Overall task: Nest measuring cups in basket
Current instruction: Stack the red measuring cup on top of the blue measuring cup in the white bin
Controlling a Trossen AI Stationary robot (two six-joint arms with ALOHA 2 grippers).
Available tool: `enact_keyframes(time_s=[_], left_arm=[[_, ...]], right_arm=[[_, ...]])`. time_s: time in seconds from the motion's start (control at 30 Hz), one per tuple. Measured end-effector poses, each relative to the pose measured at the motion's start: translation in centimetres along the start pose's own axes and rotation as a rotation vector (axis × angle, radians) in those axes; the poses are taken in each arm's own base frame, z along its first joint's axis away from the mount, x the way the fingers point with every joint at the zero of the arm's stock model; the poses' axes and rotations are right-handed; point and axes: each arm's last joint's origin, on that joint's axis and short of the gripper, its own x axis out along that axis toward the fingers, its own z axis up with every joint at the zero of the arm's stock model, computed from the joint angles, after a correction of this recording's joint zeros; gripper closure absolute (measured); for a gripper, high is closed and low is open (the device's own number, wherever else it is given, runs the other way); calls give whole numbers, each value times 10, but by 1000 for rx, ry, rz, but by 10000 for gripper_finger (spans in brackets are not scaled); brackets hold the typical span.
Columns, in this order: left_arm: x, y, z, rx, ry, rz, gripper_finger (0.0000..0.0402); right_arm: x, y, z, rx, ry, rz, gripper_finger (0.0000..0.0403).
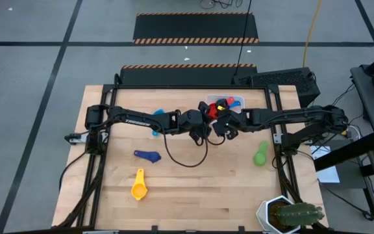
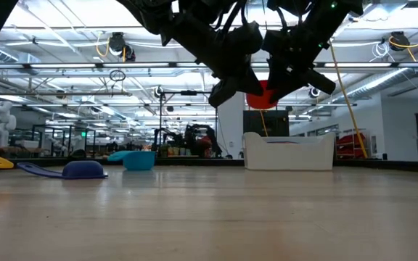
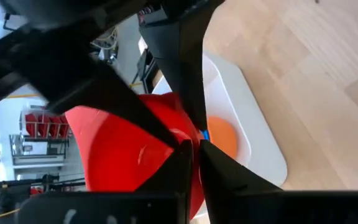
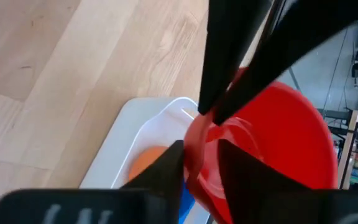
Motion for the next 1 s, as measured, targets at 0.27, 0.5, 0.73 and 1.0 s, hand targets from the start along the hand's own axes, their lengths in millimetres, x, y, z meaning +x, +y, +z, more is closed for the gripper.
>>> enact_keyframes(time_s=[0.27,0.5,0.73,1.0], left_arm=[[0,4,0,-109,19,53,364],[-1,6,-4,-219,159,150,285],[-13,17,-19,-291,309,180,242],[-36,37,-59,-541,348,-18,241]], right_arm=[[0,0,0,47,-1,-2,386],[2,-2,-6,145,26,7,393],[8,-9,-20,217,30,71,387],[24,-12,-41,211,7,119,387]])
